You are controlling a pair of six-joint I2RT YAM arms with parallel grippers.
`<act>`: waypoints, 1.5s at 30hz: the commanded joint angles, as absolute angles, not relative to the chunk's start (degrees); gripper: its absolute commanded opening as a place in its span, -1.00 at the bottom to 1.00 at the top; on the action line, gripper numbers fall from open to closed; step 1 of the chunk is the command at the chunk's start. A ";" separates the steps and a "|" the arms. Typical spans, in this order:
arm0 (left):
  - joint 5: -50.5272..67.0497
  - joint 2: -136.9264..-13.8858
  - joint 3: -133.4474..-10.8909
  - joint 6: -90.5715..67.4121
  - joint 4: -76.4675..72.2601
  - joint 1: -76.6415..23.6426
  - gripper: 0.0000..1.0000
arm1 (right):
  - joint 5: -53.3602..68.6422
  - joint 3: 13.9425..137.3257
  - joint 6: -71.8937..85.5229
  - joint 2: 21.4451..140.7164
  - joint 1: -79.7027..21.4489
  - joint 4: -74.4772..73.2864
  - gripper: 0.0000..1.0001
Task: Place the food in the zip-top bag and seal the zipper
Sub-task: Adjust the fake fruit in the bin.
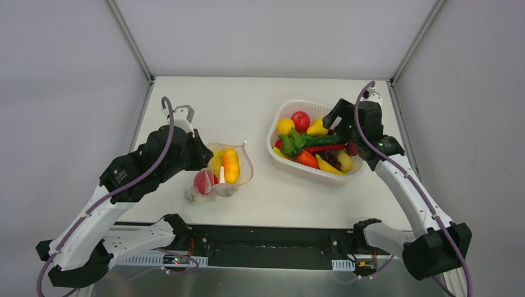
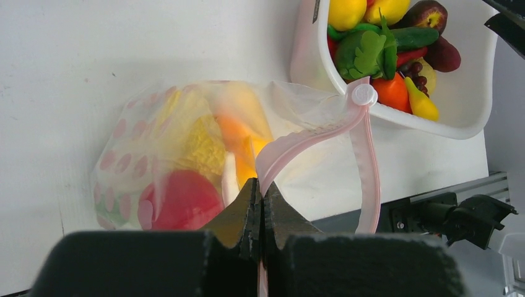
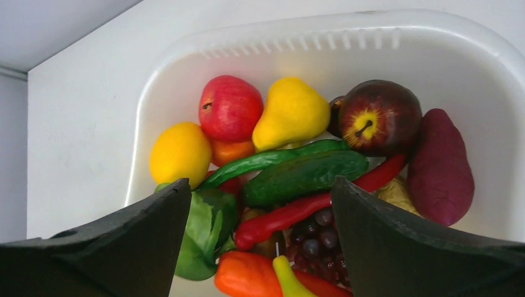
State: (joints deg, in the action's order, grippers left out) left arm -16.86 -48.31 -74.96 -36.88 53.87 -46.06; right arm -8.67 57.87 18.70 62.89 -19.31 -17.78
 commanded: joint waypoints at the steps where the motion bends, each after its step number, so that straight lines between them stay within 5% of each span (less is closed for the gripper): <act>1: -15.85 -48.06 -74.59 -37.70 50.75 -45.92 -1.00 | -8.35 59.12 19.97 65.91 -15.26 -18.55 0.72; 37: -14.78 -46.56 -72.77 -38.06 49.75 -45.97 -1.00 | -18.36 66.53 8.45 92.11 -10.81 -19.78 0.73; 45: -14.51 -46.93 -72.95 -38.14 49.61 -45.96 -1.00 | -15.71 65.95 9.05 91.10 -10.82 -19.56 0.34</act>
State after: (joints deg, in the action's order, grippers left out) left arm -15.00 -47.22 -73.10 -36.99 52.14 -46.06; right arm -16.53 64.90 9.43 92.25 -10.96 -19.75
